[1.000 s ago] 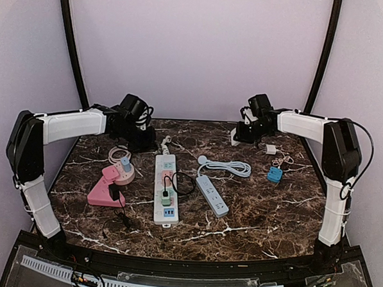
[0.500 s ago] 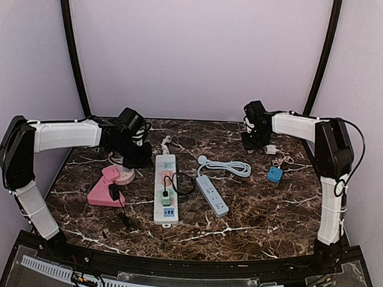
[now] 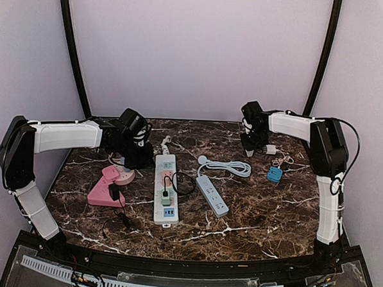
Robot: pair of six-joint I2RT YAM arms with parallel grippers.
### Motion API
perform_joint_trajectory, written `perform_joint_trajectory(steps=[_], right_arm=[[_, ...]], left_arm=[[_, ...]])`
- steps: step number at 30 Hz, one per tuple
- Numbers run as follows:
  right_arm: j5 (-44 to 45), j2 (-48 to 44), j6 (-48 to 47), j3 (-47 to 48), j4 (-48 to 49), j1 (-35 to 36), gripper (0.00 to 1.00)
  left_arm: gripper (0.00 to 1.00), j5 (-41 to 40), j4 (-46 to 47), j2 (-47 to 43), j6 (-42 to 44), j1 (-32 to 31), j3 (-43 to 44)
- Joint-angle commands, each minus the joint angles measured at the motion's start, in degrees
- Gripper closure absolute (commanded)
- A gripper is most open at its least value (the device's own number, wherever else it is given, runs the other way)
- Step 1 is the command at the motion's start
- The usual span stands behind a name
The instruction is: Pull the plug off the socket
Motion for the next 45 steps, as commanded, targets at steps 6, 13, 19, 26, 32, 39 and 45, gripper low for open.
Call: perform_joint_trajectory(steps=[6, 13, 19, 26, 32, 39, 45], right_arm=[[-1.41, 2.29, -0.06, 3.99, -2.34, 0.05, 0.74], [-5.06, 1.71, 1.06, 4.45, -2.32, 0.62, 0.72], [-8.78, 1.80, 2.17, 4.82, -2.13, 1.02, 0.71], [-12.25, 0.69, 3.16, 4.07, -1.84, 1.08, 0.70], [-15.56, -2.64, 4.08, 1.82, -0.85, 2.10, 0.68], [-19.08, -7.68, 5.23, -2.50, 1.64, 5.77, 0.57], [-22.01, -10.08, 6.47, -3.99, 2.06, 10.25, 0.49]], left_arm=[[0.95, 0.58, 0.39, -0.59, -0.29, -0.49, -0.57], [0.95, 0.42, 0.45, -0.58, -0.37, -0.56, -0.98], [0.95, 0.37, 0.63, -0.43, -0.41, -0.58, -1.11], [0.95, -0.32, 0.68, -0.25, -0.49, -0.66, -2.00], [0.95, -1.94, -0.20, 0.53, -0.58, -0.60, -2.50], [0.95, -2.57, -0.03, 3.25, -0.82, -1.82, -2.40], [0.95, -5.28, -0.26, 5.37, -2.59, -3.21, -2.40]])
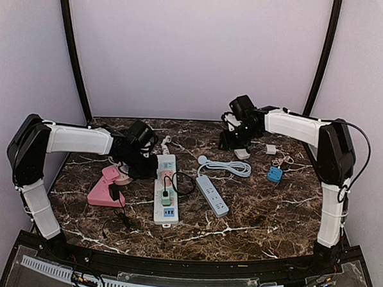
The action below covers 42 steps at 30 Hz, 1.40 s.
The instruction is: Pull the plug off the socket
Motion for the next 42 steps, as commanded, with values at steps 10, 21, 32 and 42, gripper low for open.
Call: perform_joint_trajectory(steps=[10, 21, 32, 42], right_arm=[[-4.86, -3.20, 2.55, -0.63, 1.97, 9.02, 0.44], [-6.53, -0.73, 3.15, 4.63, 1.33, 12.54, 0.43], [-7.86, 3.42, 3.51, 10.72, -0.12, 14.14, 0.43], [-6.64, 5.22, 3.24, 12.91, -2.19, 16.27, 0.43]], left_arm=[[0.96, -8.33, 0.50, -3.25, -6.81, -1.23, -7.23], [0.98, -4.16, 3.80, 1.34, -8.67, -4.97, -6.16], [0.99, 1.29, 13.36, 2.21, -12.52, -10.01, -5.50], [0.99, -1.28, 12.78, 0.49, -13.19, -11.03, -5.64]])
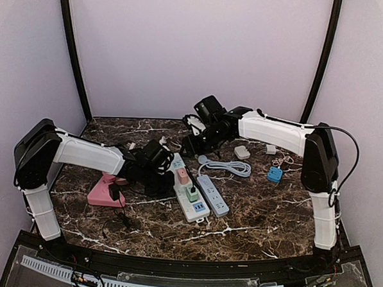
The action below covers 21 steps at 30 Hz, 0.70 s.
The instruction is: Pull the plug off the socket
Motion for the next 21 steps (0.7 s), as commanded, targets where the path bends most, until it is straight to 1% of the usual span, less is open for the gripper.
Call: perform_joint_trajectory(steps=[1, 5, 9, 15, 18, 21], right_arm=[[1.50, 0.14, 0.54, 1.65, -1.08, 2.18, 0.43], [3.55, -1.68, 0.94, 0.04, -1.00, 3.37, 0.43], [4.02, -3.41, 1.66, -0.47, -1.32, 4.84, 0.43], [4.78, -4.04, 2.93, 0.17, -2.53, 9.61, 0.44], [4.62, -3.22, 3.59, 0.45, -2.43, 11.74, 0.44], [3.81, -1.31, 4.38, 0.50, -2.85, 12.33, 0.44]], left_arm=[[0.99, -3.06, -1.45, -2.36, -0.84, -0.10, 0.28], [0.98, -8.68, -4.22, -5.24, -2.02, 0.17, -1.17], [0.98, -11.59, -5.60, -8.65, -3.47, 1.42, -3.34], [0.97, -11.90, -5.51, -14.02, -3.96, 5.08, -6.45], [0.97, -11.77, -5.82, -15.25, -3.03, 6.30, -6.87], [0.97, -11.70, -6.13, -16.22, -2.42, 7.44, -6.97]])
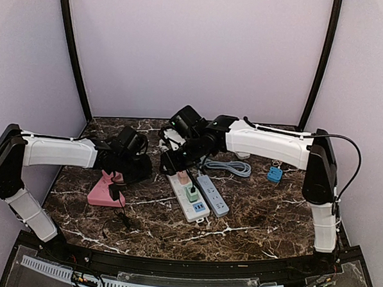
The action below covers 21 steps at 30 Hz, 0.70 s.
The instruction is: Pull the plug off the socket
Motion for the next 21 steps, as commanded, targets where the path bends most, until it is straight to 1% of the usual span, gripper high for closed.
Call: perform_joint_trajectory(steps=[1, 5, 10, 15, 21], right_arm=[[0.47, 0.95, 1.83, 0.41, -1.15, 1.20, 0.44], [2.47, 1.38, 1.84, -0.96, -1.40, 0.66, 0.44], [2.07, 1.26, 1.72, -3.96, -2.43, -1.68, 0.44], [1.90, -1.00, 1.71, -8.17, -1.32, -4.46, 0.44], [1.84, -0.38, 1.45, -8.44, -0.97, -5.55, 0.43]], left_arm=[[0.97, -0.69, -2.18, -2.91, 1.00, 1.13, -1.18], [0.97, -0.51, -2.46, -3.84, 1.55, 1.69, -1.32], [0.97, -0.29, -2.37, -3.92, 1.80, 1.97, -1.21], [0.97, 0.05, -2.16, -3.36, 2.16, 2.07, -0.44], [0.97, 0.81, -2.07, -1.05, 2.95, 2.15, 1.74]])
